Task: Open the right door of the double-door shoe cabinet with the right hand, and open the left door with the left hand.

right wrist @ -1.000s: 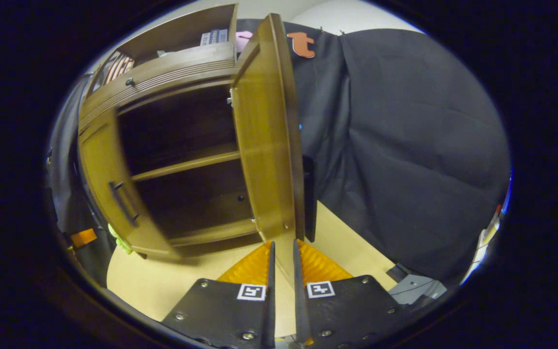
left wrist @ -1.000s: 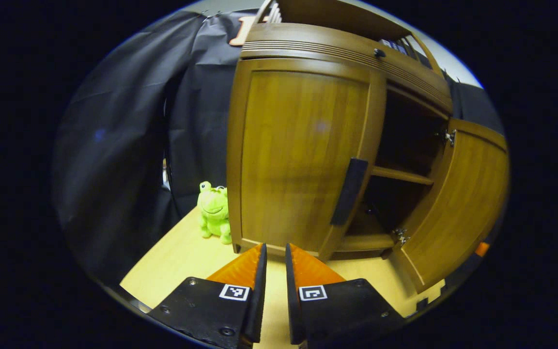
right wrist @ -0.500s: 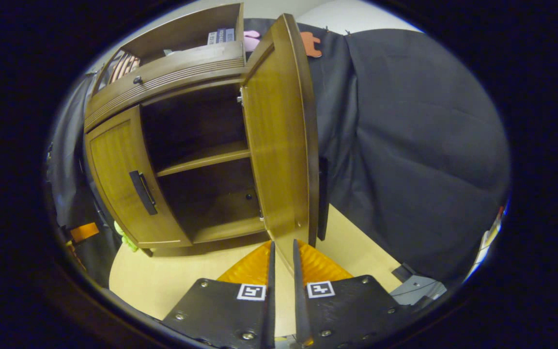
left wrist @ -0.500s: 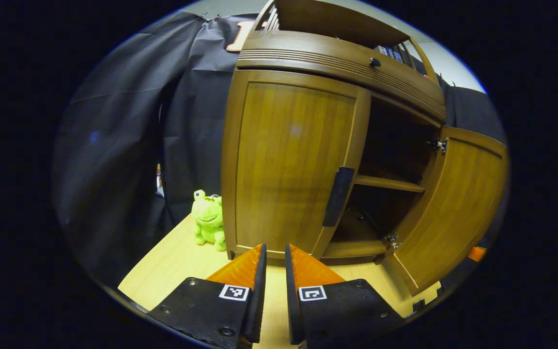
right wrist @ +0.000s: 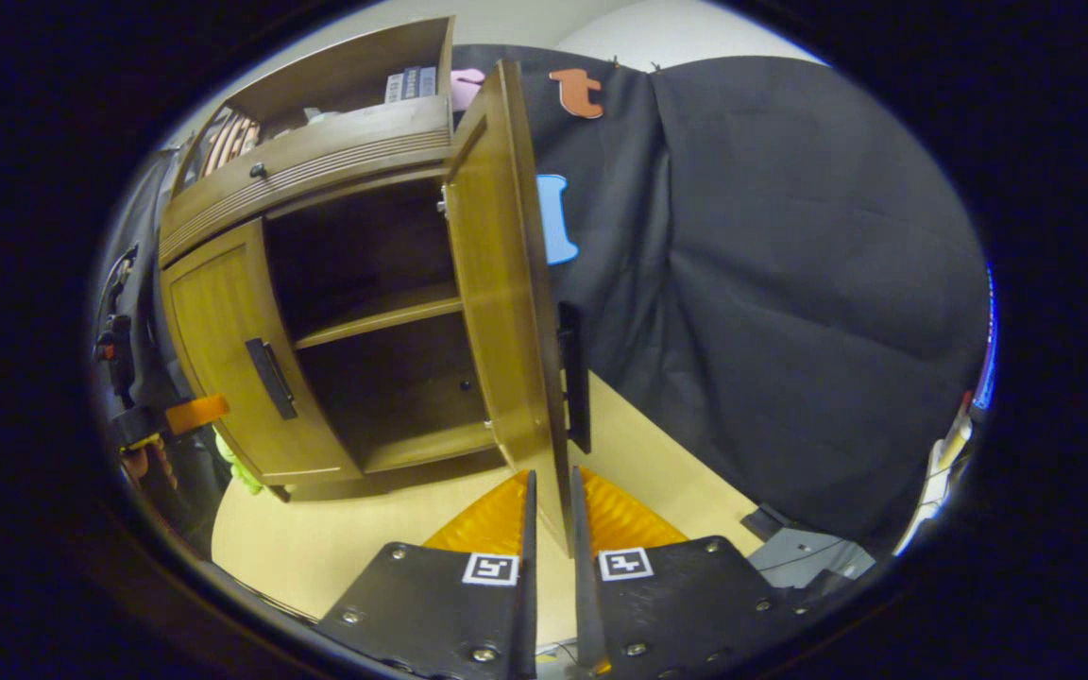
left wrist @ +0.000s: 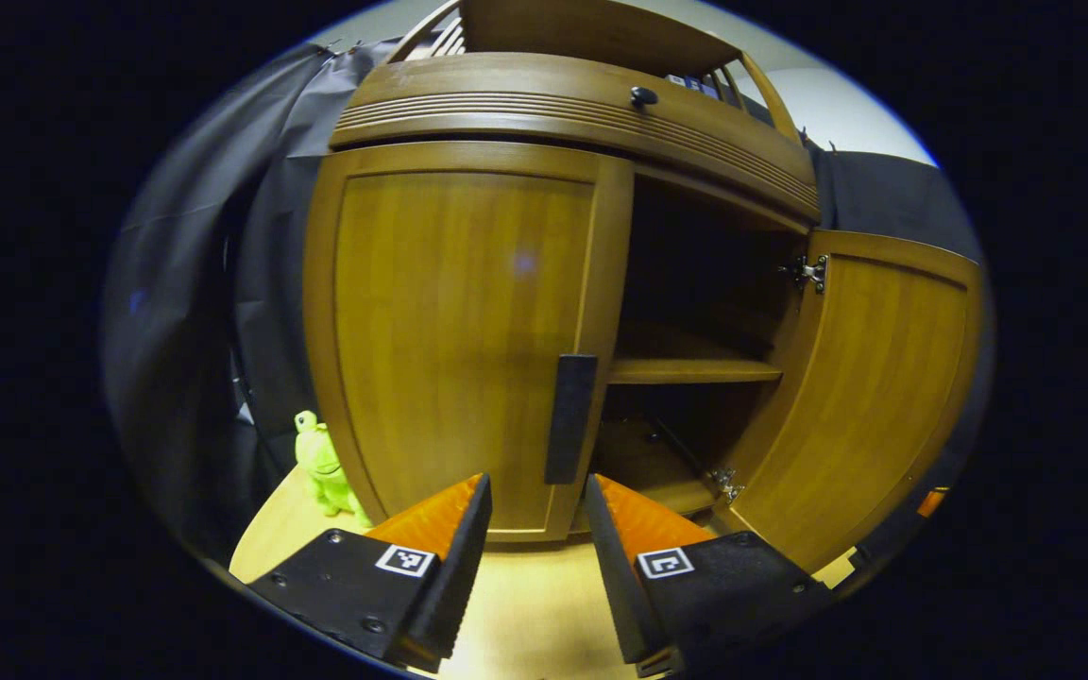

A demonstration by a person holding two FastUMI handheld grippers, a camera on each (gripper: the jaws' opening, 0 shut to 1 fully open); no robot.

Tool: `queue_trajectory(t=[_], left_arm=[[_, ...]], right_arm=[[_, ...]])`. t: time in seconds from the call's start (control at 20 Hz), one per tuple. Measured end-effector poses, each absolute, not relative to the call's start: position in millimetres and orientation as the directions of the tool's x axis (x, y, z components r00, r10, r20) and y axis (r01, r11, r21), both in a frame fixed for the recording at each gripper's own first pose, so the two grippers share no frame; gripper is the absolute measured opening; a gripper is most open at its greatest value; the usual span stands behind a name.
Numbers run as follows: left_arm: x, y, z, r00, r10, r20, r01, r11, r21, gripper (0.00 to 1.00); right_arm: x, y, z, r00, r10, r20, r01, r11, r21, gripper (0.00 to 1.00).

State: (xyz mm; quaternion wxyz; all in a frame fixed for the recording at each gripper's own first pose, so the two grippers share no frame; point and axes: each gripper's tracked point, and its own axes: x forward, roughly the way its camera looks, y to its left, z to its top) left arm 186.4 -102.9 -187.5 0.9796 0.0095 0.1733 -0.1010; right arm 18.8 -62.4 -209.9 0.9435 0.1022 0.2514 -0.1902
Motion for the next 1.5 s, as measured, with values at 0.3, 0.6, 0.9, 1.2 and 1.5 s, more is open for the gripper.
queue_trajectory(t=[0.3,0.6,0.9,1.2,1.5], left_arm=[[210.2,-116.0,-196.1,0.914,-0.216,-0.344,0.237,0.971,0.021,0.67],[241.5,-115.6,-204.8,0.923,-0.179,-0.34,0.213,0.975,0.065,0.73],[246.5,-117.8,-205.4,0.927,-0.166,-0.337,0.192,0.98,0.045,0.55],[245.0,-120.6,-205.4,0.917,-0.205,-0.341,0.224,0.974,0.017,0.31],[201.1,-108.3,-199.3,0.913,-0.223,-0.343,0.241,0.97,0.01,0.31]], right_arm=[[-18.0,-88.1,-208.8,0.759,-0.394,-0.518,0.494,0.867,0.064,0.17],[-42.5,-108.9,-213.0,0.705,-0.47,-0.531,0.58,0.813,0.051,0.17],[-30.8,-104.4,-212.6,0.707,-0.47,-0.529,0.575,0.817,0.044,0.17],[3.2,-79.8,-212.9,0.756,-0.389,-0.526,0.483,0.874,0.047,0.17],[31.2,-46.6,-220.2,0.795,-0.284,-0.536,0.378,0.923,0.072,0.17]])
